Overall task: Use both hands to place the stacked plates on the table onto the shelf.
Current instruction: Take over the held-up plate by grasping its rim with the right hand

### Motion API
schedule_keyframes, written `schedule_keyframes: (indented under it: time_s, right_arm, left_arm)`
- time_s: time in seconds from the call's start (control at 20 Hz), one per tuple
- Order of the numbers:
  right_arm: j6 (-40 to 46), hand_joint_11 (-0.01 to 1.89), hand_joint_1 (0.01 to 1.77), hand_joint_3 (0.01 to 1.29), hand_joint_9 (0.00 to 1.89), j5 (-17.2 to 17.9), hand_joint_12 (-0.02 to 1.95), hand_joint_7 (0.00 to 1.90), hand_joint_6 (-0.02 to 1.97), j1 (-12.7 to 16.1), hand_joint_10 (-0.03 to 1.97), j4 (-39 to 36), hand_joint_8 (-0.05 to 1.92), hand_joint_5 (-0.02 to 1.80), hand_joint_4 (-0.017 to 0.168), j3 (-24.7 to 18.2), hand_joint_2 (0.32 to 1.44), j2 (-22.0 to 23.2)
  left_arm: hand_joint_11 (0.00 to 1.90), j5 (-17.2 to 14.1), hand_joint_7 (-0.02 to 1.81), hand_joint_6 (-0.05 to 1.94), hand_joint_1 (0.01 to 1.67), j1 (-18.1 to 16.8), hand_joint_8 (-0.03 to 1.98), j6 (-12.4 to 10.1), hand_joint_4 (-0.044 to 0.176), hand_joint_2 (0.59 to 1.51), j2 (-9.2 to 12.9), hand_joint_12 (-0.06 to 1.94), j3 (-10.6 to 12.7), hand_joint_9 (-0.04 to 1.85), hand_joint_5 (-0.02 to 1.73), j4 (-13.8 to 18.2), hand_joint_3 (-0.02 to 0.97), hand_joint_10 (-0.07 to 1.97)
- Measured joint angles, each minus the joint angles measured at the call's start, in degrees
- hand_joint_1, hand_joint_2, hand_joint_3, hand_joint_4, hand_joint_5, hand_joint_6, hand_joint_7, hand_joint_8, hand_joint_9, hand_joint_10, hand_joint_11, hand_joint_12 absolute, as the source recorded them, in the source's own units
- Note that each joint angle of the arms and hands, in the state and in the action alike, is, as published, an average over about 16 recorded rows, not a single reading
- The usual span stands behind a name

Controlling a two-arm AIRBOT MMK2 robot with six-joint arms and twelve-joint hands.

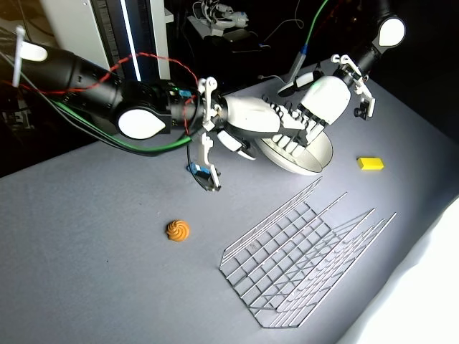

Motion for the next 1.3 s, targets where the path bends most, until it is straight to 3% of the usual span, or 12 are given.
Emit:
schedule_keyframes:
  time_s: [0.4,0.8,1.05,1.3]
  right_arm:
    - [-0.03,0.06,1.25,0.02,0.33,-0.25,0.92,0.34,0.02,-0.1,0.02,-0.04,0.01,0.25,0.003,5.81,1.09,-5.18]
    - [-0.18,0.37,1.12,0.02,0.74,1.53,1.29,0.7,0.24,-0.17,0.08,-0.61,0.15,0.61,-0.001,8.37,1.05,-7.38]
    - [-0.22,0.58,1.08,0.02,0.94,2.9,1.48,0.88,0.44,-0.15,0.36,-0.92,0.36,0.8,-0.004,8.63,1.01,-7.69]
    - [-0.2,0.69,1.09,0.02,1.02,3.69,1.59,0.94,0.61,0.03,0.67,-1.02,0.6,0.87,-0.007,8.55,0.97,-7.79]
  left_arm:
    - [0.01,-0.11,-0.01,-0.02,0.02,0.0,-0.02,0.0,0.0,1.03,-0.05,0.01,0.19,0.01,0.01,0.07,0.018,0.0]
    - [0.01,-0.34,-0.01,-0.01,0.02,0.03,-0.02,-0.01,-0.004,1.037,-0.09,0.01,0.61,0.01,0.0,0.17,0.019,0.0]
    - [0.01,-0.7,0.0,0.0,0.02,-0.34,-0.02,-0.01,-0.003,1.045,-0.1,0.01,1.57,0.02,0.0,-0.57,0.018,0.0]
    - [0.01,-1.57,0.01,0.0,0.02,-1.37,-0.01,-0.01,-0.001,1.049,0.18,0.01,3.06,0.02,0.0,-2.11,0.018,0.01]
